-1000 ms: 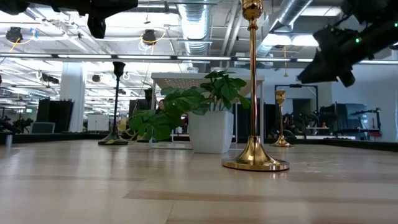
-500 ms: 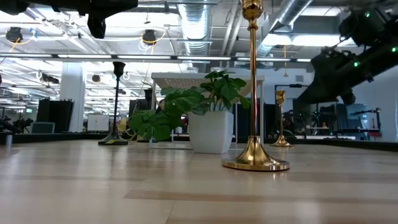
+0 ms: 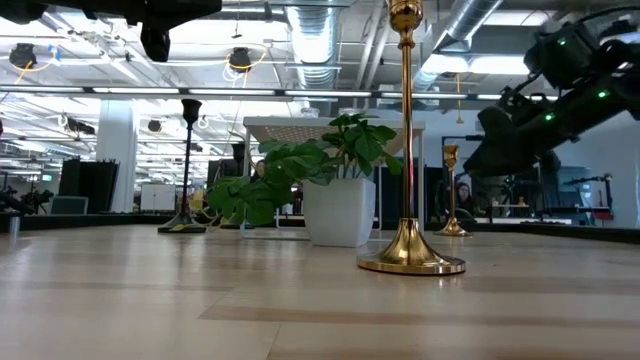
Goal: Pick & Place candle stick holders
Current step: Put the top gold candle holder on the shelf
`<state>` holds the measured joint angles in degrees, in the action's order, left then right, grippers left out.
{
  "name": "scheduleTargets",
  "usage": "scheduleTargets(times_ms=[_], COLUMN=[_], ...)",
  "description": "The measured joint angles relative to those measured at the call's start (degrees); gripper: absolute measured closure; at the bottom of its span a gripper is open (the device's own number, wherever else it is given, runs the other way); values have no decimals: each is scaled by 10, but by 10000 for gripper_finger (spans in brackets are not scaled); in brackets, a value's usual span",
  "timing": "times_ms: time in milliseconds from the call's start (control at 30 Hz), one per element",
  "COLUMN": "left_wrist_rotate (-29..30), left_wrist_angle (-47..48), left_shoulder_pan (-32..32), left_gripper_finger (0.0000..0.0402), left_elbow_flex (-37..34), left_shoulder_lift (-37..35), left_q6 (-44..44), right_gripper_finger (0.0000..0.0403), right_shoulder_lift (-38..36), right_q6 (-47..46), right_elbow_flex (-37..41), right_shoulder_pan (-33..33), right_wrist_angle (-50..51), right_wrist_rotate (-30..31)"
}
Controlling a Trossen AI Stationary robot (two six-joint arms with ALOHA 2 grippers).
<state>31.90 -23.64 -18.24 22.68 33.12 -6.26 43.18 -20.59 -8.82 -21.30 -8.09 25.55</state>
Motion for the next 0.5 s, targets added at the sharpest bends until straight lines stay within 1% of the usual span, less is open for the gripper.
scheduleTargets(times_ms=[67, 133, 200, 333, 500], left_wrist_rotate=[0, 0, 0, 0, 0], left_wrist_angle=[0, 0, 0, 0, 0], left_shoulder_pan=[0, 0, 0, 0, 0], left_gripper_finger=[394, 394, 394, 394, 394], left_elbow_flex=[0, 0, 0, 0, 0], left_shoulder_lift=[0, 0, 0, 0, 0], left_q6=[0, 0, 0, 0, 0], right_gripper_finger=[155, 149, 148, 148, 148], right_shoulder_lift=[22, 45, 69, 118, 184], right_q6=[0, 0, 0, 0, 0], right_elbow_flex=[0, 0, 0, 0, 0], right_shoulder_pan=[-15, -29, -40, -59, -70], right_wrist_angle=[-28, -51, -72, -125, -190], right_wrist_rotate=[0, -1, -6, -60, -60])
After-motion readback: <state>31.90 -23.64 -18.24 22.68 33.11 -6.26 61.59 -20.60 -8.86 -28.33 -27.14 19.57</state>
